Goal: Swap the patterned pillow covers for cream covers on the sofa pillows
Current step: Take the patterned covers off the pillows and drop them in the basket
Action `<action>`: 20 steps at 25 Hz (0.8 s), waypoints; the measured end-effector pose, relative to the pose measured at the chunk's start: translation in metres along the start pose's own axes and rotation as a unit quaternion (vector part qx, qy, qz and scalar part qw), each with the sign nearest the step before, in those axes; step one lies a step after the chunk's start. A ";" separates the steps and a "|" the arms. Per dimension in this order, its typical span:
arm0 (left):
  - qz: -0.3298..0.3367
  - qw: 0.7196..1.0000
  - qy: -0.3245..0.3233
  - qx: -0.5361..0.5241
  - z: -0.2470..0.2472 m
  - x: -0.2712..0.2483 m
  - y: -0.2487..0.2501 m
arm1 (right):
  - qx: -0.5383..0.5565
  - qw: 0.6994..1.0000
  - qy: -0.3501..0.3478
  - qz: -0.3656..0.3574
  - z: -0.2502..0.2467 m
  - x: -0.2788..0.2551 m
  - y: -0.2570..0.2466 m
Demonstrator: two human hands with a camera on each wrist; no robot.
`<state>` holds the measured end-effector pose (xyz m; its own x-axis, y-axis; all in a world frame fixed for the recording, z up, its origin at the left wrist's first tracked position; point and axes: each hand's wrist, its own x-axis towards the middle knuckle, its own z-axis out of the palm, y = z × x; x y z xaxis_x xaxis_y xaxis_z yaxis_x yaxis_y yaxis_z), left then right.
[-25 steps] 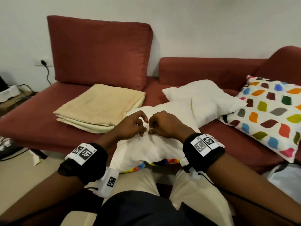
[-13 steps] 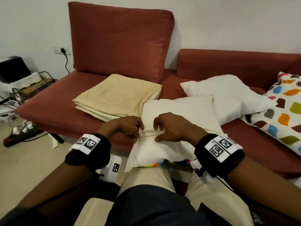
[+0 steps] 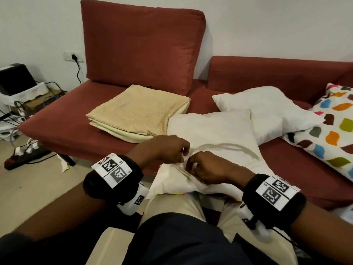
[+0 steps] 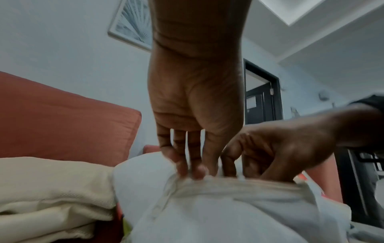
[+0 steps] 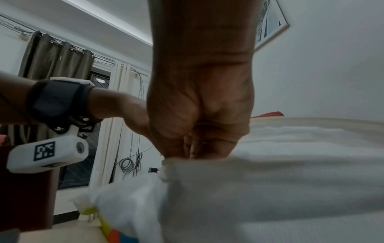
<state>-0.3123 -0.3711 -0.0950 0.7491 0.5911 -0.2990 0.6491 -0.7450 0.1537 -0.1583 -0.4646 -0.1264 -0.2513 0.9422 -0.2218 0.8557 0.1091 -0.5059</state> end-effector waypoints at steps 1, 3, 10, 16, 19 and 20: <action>0.030 0.999 -0.007 -0.005 0.003 -0.002 0.002 | -0.018 0.999 0.016 0.024 0.000 0.000 0.004; 0.049 0.999 -0.011 0.003 0.008 -0.004 0.006 | -0.078 0.994 0.035 0.066 -0.003 -0.001 0.015; 0.122 0.987 0.050 0.091 0.021 0.035 0.059 | -0.270 0.936 0.081 0.212 -0.026 -0.057 0.077; 0.057 0.960 0.112 0.249 0.052 0.076 0.113 | -0.186 0.947 0.101 0.241 -0.032 -0.066 0.114; 0.108 0.941 0.197 0.251 0.039 0.085 0.112 | -0.163 0.954 0.114 0.224 -0.038 -0.072 0.120; 0.105 0.953 0.210 0.191 0.023 0.088 0.108 | -0.137 0.959 0.134 0.208 -0.042 -0.074 0.122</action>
<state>-0.1799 -0.4065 -0.1263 0.8962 0.4284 0.1156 0.4436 -0.8715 -0.2090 -0.0162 -0.5080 -0.1361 0.2317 0.9658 -0.1161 0.9525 -0.2494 -0.1746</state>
